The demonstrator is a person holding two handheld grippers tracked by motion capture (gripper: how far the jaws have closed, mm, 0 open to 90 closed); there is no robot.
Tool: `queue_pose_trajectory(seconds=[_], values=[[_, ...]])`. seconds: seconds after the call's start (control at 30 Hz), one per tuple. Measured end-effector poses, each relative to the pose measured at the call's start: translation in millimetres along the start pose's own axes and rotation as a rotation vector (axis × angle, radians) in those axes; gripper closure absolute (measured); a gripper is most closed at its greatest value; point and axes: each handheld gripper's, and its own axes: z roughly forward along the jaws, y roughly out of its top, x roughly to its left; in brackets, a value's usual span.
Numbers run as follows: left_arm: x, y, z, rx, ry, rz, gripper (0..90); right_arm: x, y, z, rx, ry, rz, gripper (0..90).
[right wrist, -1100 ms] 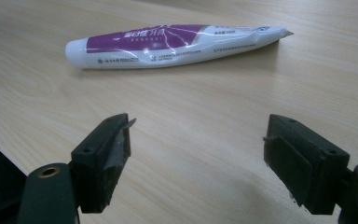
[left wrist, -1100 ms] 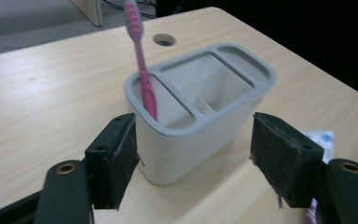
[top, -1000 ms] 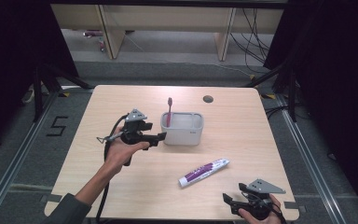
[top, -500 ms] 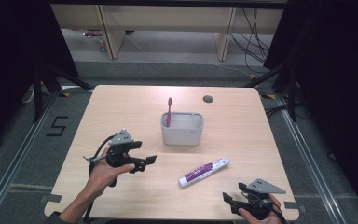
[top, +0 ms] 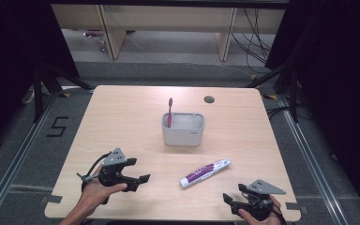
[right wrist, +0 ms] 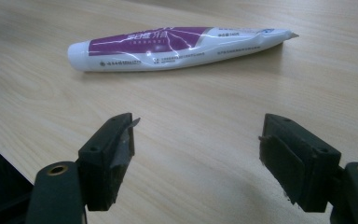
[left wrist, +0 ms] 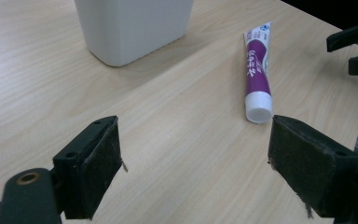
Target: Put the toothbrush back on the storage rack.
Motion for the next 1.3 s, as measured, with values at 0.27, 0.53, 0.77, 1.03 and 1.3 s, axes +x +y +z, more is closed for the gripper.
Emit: queue_pose_trajectory(seconds=[0.27,0.53,0.77,1.03,1.3], values=[[0.9,-7.5,-15.0,-0.021,0.017,-0.004,16.1,0.9,0.0,1.7,0.001,0.008,0.005,26.7],[0.4,-20.5,-23.4,-0.021,0.025,-0.003,16.1,1.1,0.0,0.8,0.007,-0.004,0.001,26.7],[-3.4,-33.0,-25.4,-0.014,0.031,-0.003,16.1,1.0,0.4,0.5,-0.004,-0.004,-0.011,27.1],[-4.9,-49.6,-26.7,0.022,0.023,-0.016,16.1,5.1,0.6,-1.6,0.004,0.008,0.035,27.1],[-11.3,-61.8,-32.5,0.011,0.04,-0.01,16.1,4.9,1.2,-1.6,-0.006,0.011,0.023,27.1]])
